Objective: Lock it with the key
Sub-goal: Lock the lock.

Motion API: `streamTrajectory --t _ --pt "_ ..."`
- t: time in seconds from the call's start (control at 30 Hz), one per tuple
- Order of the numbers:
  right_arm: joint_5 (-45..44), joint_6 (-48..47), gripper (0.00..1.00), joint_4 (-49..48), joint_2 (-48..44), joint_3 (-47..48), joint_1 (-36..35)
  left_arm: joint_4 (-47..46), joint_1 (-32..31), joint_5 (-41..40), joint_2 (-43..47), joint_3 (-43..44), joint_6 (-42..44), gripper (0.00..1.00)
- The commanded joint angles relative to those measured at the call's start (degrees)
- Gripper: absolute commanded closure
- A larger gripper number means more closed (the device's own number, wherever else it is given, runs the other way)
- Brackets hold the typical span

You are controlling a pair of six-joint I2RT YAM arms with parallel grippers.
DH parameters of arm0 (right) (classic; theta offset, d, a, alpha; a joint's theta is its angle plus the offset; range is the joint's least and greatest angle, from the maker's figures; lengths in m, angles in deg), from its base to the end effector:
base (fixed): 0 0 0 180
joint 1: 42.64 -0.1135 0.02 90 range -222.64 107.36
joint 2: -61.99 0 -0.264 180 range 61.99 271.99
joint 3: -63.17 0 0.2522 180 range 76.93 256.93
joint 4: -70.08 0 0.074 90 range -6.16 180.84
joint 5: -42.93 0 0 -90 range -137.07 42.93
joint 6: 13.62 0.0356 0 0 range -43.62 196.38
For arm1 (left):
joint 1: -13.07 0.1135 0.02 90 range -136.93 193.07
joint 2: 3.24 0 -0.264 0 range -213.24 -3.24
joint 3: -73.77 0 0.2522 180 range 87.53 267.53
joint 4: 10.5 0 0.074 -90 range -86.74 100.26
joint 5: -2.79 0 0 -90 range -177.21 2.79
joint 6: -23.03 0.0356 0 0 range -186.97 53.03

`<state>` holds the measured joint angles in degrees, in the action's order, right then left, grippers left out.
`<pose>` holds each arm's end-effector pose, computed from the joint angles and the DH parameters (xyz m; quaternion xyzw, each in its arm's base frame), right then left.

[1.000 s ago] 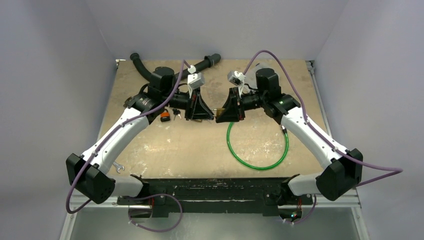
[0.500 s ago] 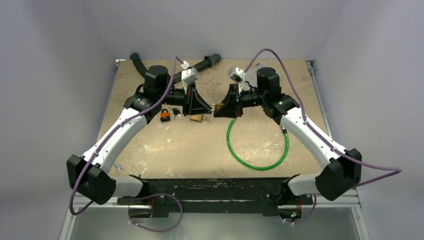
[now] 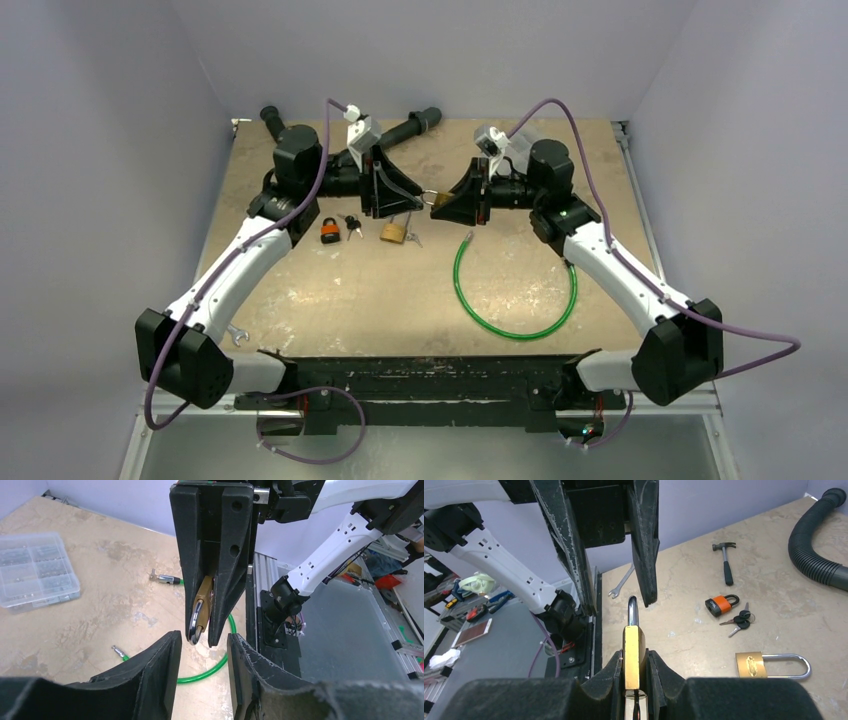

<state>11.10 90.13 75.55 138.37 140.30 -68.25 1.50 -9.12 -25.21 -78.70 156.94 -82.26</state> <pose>0.2597 0.1580 0.3657 -0.3939 0.6054 0.5361 0.4370 0.2604 -0.1402 0.3961 0.3875 0.6062 -0.5448 0.4308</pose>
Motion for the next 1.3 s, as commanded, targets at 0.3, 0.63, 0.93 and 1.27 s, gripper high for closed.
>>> streamTrajectory --t 0.3,0.63,0.93,1.27 --pt "0.45 3.03 1.0 -7.09 -3.51 -0.38 -0.37 -12.59 -0.75 -1.08 -0.29 -1.93 -7.5 0.6" --pt "0.87 3.57 1.0 -8.14 -3.33 -0.59 -0.58 -16.73 -3.88 -2.24 -0.01 -3.96 -11.47 0.84" --pt "3.22 -1.11 0.5 1.06 -4.07 0.79 0.17 -10.68 -2.33 -1.03 -0.19 -2.65 -8.85 1.0" --pt "4.92 -7.54 0.41 11.67 -5.52 2.38 5.35 -0.13 -2.15 0.68 -0.62 0.29 -2.09 1.0"
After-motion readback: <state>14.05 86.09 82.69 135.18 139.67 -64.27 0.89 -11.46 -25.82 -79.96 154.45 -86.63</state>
